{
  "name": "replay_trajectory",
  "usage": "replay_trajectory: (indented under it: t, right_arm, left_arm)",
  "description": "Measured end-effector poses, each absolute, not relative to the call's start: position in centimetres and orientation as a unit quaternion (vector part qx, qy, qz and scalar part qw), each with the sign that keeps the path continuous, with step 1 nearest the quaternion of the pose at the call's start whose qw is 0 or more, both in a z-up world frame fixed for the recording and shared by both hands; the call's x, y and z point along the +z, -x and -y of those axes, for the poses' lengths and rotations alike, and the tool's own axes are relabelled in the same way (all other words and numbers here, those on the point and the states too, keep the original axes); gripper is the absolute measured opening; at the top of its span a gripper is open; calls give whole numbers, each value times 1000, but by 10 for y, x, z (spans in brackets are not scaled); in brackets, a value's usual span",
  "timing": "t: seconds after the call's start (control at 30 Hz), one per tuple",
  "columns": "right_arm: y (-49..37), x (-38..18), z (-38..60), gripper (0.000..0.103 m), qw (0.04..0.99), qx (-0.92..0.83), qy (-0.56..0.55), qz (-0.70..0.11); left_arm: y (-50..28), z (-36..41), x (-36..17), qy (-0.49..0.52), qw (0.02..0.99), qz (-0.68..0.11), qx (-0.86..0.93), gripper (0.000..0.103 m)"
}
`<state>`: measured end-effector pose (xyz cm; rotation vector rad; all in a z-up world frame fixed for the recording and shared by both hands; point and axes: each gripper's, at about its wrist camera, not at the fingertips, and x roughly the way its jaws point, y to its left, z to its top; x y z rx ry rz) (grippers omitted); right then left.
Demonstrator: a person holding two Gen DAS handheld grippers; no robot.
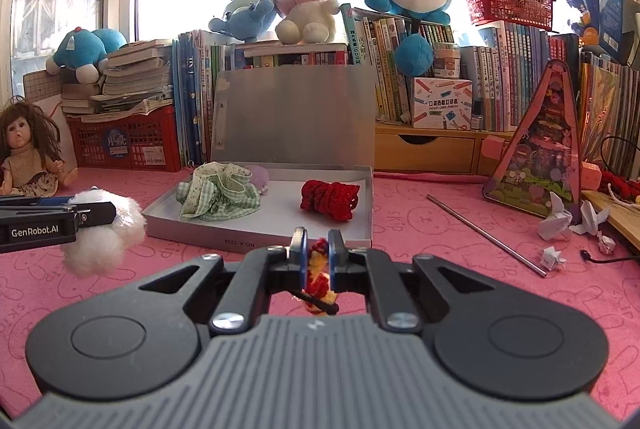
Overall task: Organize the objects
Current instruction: 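Carry the fluffy ball and crocheted strip over the white box with both grippers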
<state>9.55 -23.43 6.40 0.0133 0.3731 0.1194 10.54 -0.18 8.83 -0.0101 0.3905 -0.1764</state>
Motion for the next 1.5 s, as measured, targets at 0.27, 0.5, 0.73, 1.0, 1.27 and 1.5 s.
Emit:
replay_trajectory:
  t: [0.27,0.5,0.73,1.0,1.27,1.5]
  right_arm:
    - [-129,77,240,12,976,77,-40,-198]
    - [-163,88,247,12,969,92,-67,-219]
    - [-196,96,254,12,964,90,-90,-233]
    - [-233,98,251,12,959,85,-105,-248]
    - [-275,86,218,12,952,116,-108,-260]
    - [-298,60,209,12,945,110,-105,-290]
  left_arm:
    - [-137,5,94,13,972,-210,-103,46]
    - [-168,8,105,17,970,-208,-122,46]
    - [-200,17,113,19,969,-205,-140,46]
    - [-242,26,102,31,963,-223,-149,46]
    - [-283,27,83,37,959,-245,-135,46]
    - [-303,32,61,15,956,-269,-118,46]
